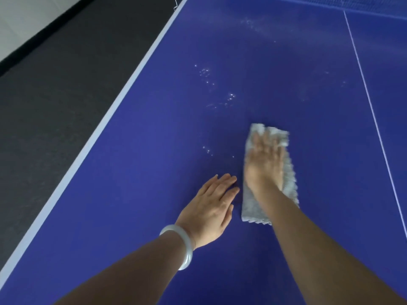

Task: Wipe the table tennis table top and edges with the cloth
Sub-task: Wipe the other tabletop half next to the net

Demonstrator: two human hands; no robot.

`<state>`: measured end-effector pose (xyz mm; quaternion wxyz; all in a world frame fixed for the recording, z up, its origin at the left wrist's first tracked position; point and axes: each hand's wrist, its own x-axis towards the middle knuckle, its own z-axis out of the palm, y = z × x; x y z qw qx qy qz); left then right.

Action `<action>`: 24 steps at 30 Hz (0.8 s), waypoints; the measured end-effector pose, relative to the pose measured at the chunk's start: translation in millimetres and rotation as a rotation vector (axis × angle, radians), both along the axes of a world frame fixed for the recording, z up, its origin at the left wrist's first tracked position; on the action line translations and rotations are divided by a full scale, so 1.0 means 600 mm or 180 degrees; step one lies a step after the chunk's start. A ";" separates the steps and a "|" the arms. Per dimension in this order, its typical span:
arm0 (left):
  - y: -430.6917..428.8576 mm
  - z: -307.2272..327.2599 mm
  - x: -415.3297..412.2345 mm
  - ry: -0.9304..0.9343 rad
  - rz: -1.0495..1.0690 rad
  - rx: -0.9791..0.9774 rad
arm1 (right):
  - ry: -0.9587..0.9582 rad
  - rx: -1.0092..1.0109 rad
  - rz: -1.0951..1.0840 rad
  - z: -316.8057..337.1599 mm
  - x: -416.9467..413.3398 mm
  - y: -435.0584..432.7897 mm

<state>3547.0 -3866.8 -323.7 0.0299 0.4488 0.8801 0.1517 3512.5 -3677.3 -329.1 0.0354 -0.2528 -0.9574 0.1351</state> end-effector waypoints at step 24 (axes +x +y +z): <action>-0.201 -0.013 -0.090 -0.0086 0.1943 -0.0345 | -0.0008 0.0487 0.2056 -0.021 0.013 -0.153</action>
